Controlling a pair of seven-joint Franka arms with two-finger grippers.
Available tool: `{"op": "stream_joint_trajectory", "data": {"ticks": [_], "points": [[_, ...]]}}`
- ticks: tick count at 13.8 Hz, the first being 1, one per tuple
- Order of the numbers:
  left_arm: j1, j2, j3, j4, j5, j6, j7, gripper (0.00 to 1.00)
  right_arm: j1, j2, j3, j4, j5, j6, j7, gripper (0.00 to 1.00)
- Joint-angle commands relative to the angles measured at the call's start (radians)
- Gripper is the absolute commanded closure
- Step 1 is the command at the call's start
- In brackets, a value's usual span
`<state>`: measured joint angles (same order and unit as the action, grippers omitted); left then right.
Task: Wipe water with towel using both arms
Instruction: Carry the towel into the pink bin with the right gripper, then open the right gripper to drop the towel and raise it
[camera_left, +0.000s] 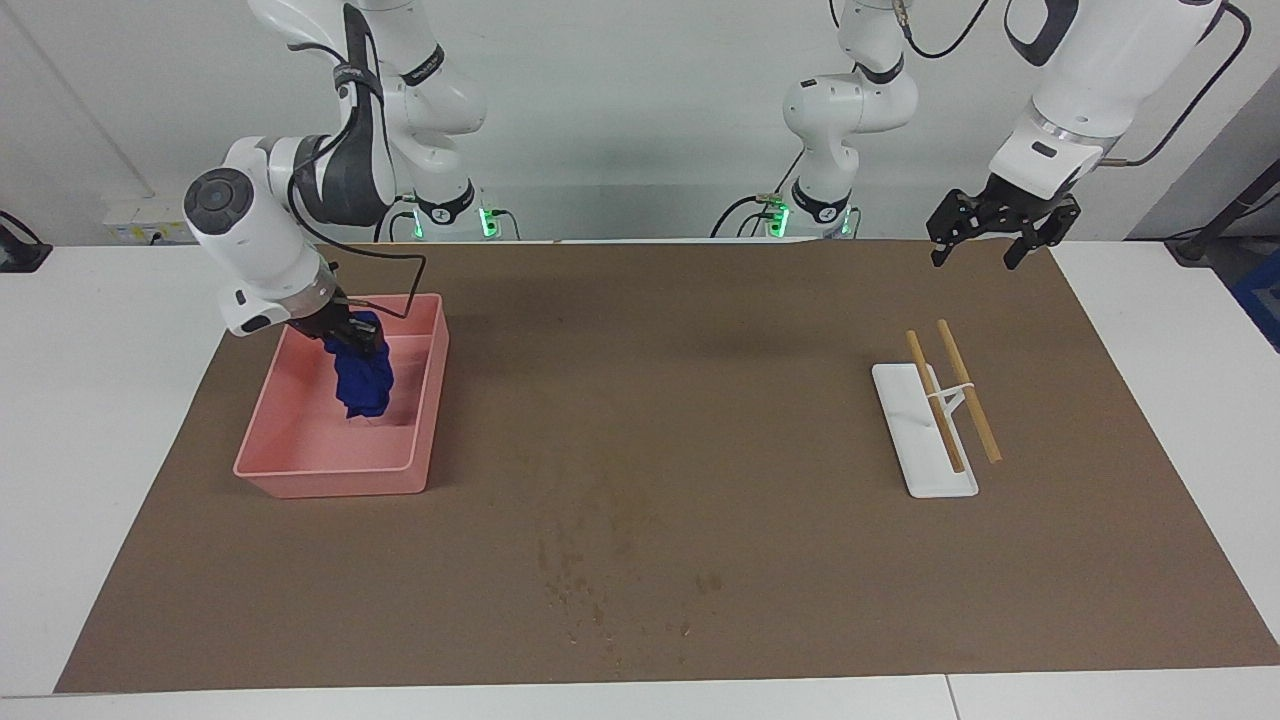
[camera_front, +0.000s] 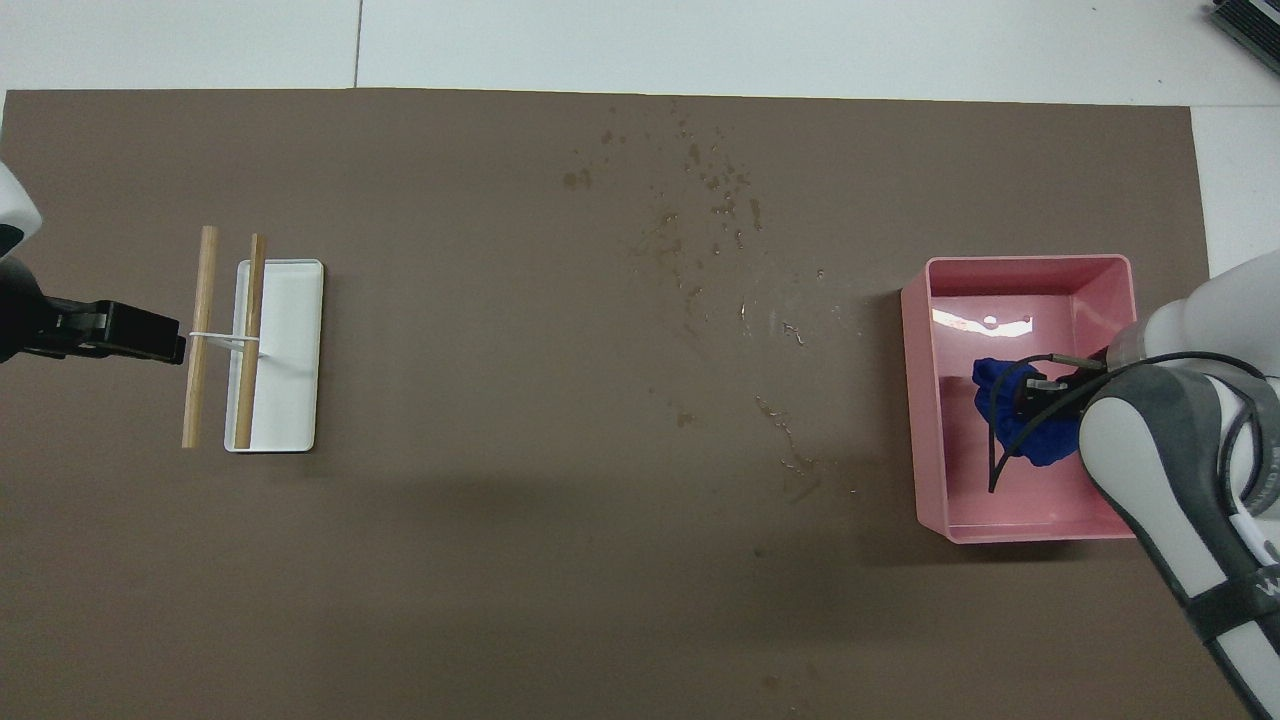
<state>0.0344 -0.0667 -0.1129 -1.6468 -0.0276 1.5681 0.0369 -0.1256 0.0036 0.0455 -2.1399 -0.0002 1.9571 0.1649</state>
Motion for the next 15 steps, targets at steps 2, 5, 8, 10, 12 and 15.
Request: {"op": "stream_joint_trajectory", "data": {"ticks": [2,5,8,10,12,15], "points": [[0.016,-0.013,-0.011,-0.019,-0.012,0.007,-0.003,0.00,-0.029,-0.031,0.014,-0.115,0.028,0.100,-0.067,1.00],[0.016,-0.013,-0.011,-0.019,-0.012,0.007,-0.003,0.00,-0.026,-0.021,0.014,-0.095,0.028,0.089,-0.061,0.26],[0.016,-0.013,-0.011,-0.019,-0.012,0.007,-0.003,0.00,-0.014,-0.027,0.016,0.000,0.028,0.027,-0.054,0.00],[0.016,-0.013,-0.011,-0.019,-0.012,0.007,-0.003,0.00,-0.012,-0.031,0.022,0.093,0.028,-0.026,-0.051,0.00],[0.016,-0.013,-0.010,-0.019,-0.012,0.007,-0.003,0.00,-0.011,-0.030,0.027,0.208,0.026,-0.099,-0.042,0.00],[0.016,-0.013,-0.011,-0.019,-0.012,0.007,-0.003,0.00,0.014,-0.024,0.027,0.360,0.025,-0.185,-0.002,0.00]]}}
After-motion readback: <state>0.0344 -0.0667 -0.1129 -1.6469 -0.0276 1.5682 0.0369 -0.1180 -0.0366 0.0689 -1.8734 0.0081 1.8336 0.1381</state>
